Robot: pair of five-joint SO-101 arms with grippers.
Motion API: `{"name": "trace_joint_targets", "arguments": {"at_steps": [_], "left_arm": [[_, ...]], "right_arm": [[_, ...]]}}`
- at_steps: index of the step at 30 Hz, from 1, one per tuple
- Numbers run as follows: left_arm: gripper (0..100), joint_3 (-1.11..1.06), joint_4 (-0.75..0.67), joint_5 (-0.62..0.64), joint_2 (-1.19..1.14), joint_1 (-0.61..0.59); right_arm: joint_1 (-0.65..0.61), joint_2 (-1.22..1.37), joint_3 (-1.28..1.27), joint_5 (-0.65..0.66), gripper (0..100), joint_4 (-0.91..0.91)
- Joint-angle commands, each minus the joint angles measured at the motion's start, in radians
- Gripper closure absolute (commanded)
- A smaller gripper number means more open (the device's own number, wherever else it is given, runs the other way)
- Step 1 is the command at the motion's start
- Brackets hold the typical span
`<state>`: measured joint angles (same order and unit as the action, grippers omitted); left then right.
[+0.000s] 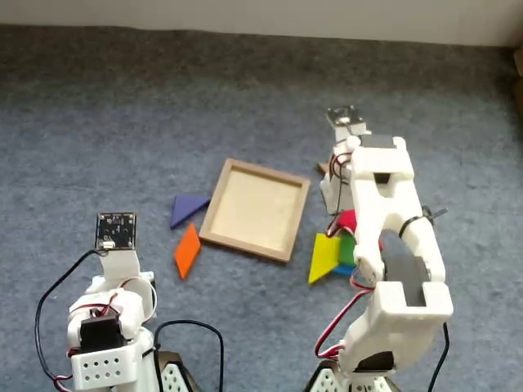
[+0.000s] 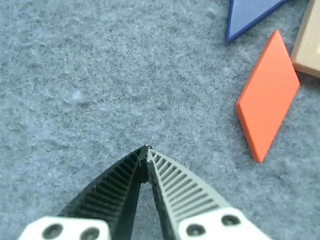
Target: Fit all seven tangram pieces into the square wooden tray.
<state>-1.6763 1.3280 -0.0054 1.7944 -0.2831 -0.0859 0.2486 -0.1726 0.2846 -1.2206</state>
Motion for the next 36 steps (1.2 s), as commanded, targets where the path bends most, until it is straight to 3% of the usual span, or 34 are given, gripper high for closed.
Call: {"name": "trace_joint_targets", "arguments": {"at_steps": [1, 14, 20, 36], "left_arm": [[99, -0.019, 0.005, -0.003, 0.027, -0.008], [99, -0.019, 0.005, -0.003, 0.027, -0.008], [99, -0.019, 0.005, -0.003, 0.027, -0.008], [99, -0.019, 0.005, -0.003, 0.027, -0.008]], "right_arm": [[0.01, 0.056, 0.022, 0.011, 58.5, 0.021], [0.015, 0.14, 0.102, 0.011, 58.6, -0.008], [0.039, 0.14, 0.101, 0.011, 68.6, -0.008], [0.042, 0.087, 0.15, 0.011, 73.2, -0.065]]}}
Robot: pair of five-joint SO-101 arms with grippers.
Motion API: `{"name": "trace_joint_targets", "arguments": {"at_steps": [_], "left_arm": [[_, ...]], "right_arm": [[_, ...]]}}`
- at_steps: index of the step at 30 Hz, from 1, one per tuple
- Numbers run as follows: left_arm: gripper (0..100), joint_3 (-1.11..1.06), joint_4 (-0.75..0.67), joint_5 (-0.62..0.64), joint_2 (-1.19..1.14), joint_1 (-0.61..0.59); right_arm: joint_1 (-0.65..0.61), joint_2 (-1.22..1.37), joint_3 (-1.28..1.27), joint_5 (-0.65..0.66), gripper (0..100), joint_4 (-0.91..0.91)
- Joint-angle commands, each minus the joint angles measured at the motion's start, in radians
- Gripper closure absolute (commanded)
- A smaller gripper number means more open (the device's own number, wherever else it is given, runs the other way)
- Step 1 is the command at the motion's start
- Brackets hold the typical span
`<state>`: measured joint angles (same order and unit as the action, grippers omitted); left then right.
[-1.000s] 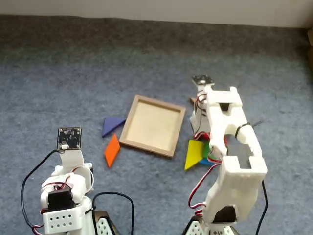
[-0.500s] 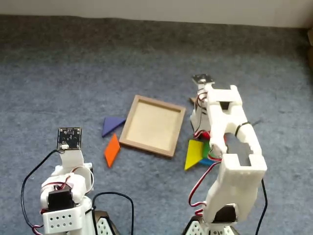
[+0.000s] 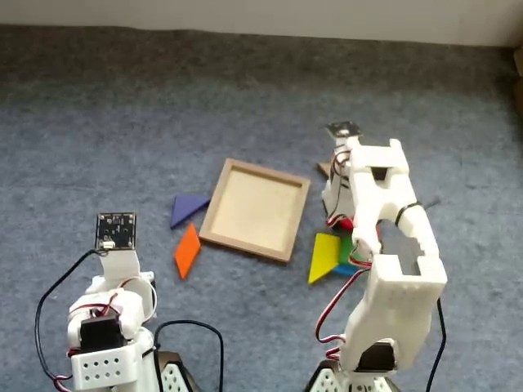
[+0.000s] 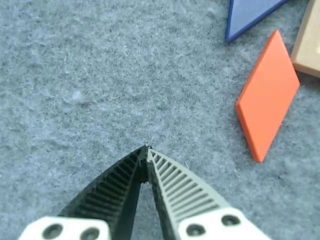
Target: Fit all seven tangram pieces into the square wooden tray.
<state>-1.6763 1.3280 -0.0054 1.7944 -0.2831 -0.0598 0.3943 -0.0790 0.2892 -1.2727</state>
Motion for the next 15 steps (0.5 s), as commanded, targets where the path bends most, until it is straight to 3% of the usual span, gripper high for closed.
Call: {"name": "trace_joint_targets", "arguments": {"at_steps": [1, 15], "left_arm": [[99, -0.019, 0.005, -0.003, 0.027, -0.008], [99, -0.019, 0.005, -0.003, 0.027, -0.008]], "right_arm": [[0.016, -0.074, 0.058, 0.006, 73.2, -0.013], [0.002, -0.157, 0.051, 0.003, 73.2, -0.004]]}}
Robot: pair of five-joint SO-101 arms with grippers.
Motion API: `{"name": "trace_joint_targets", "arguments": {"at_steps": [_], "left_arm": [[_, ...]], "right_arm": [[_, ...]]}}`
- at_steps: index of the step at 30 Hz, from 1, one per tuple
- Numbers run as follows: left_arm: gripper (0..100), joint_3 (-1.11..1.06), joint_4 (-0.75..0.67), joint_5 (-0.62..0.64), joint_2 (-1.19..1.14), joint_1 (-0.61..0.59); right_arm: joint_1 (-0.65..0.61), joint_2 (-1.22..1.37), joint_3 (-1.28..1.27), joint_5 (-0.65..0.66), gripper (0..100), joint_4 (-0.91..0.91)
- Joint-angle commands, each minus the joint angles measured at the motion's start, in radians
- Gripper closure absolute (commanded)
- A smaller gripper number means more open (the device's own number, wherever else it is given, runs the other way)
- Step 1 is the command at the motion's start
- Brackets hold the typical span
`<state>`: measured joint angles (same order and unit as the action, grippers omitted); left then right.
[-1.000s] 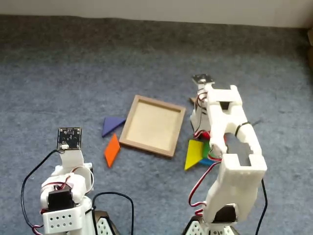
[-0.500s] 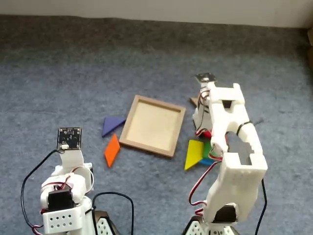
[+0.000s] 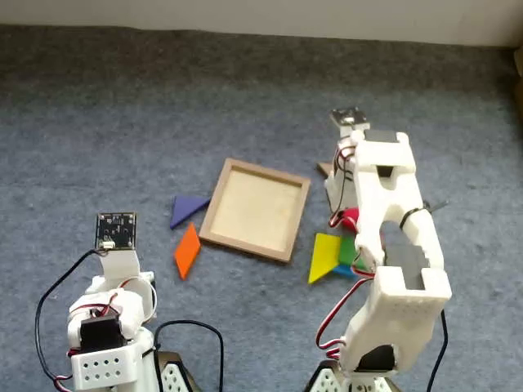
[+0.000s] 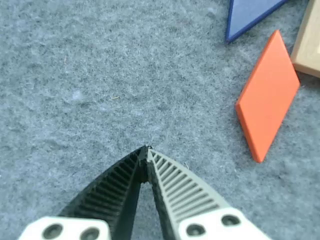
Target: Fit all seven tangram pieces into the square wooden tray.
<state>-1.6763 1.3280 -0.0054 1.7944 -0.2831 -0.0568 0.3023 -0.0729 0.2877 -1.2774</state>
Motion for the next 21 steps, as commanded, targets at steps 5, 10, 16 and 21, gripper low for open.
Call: {"name": "trace_joint_targets", "arguments": {"at_steps": [5, 10, 16, 21], "left_arm": [[99, -0.019, 0.005, -0.003, 0.027, -0.008], [99, -0.019, 0.005, -0.003, 0.027, -0.008], [99, -0.019, 0.005, -0.003, 0.027, -0.008], [99, -0.019, 0.005, -0.003, 0.027, -0.008]], "right_arm": [[-0.001, -0.065, 0.042, 0.003, 72.0, 0.001], [-0.016, -0.064, 0.041, 0.002, 62.8, 0.001], [-0.051, -0.05, 0.028, 0.002, 62.5, 0.001], [-0.042, 0.081, 0.019, 0.0, 62.5, 0.002]]}}
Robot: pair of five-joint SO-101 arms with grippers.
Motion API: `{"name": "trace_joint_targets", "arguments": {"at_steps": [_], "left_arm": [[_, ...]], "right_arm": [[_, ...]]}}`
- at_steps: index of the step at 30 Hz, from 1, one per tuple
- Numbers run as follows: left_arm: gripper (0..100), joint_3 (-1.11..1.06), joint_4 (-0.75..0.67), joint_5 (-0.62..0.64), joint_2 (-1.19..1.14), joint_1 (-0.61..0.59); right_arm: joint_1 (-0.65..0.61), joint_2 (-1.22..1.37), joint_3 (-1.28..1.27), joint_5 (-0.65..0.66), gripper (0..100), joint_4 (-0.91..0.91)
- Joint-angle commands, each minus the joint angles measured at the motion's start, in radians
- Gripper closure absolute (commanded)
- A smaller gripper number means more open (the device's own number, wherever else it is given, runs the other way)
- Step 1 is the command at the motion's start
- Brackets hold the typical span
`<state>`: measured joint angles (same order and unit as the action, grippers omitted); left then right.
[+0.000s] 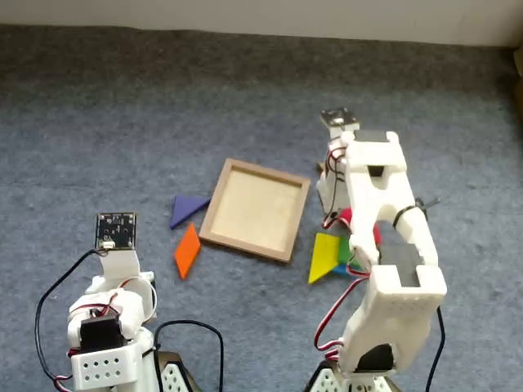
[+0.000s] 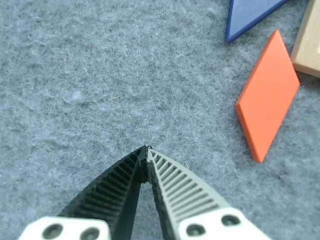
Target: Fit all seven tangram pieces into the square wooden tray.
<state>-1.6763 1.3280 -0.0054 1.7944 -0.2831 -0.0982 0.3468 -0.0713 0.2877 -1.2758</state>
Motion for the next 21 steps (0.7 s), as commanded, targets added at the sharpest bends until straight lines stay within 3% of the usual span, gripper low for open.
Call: {"name": "trace_joint_targets", "arguments": {"at_steps": [1, 21], "left_arm": [[99, -0.019, 0.005, -0.003, 0.027, -0.008], [99, -0.019, 0.005, -0.003, 0.027, -0.008]], "right_arm": [[0.007, 0.061, 0.027, 0.0, 62.5, 0.001], [0.087, 0.081, 0.105, -0.064, 62.7, -0.001]]}}
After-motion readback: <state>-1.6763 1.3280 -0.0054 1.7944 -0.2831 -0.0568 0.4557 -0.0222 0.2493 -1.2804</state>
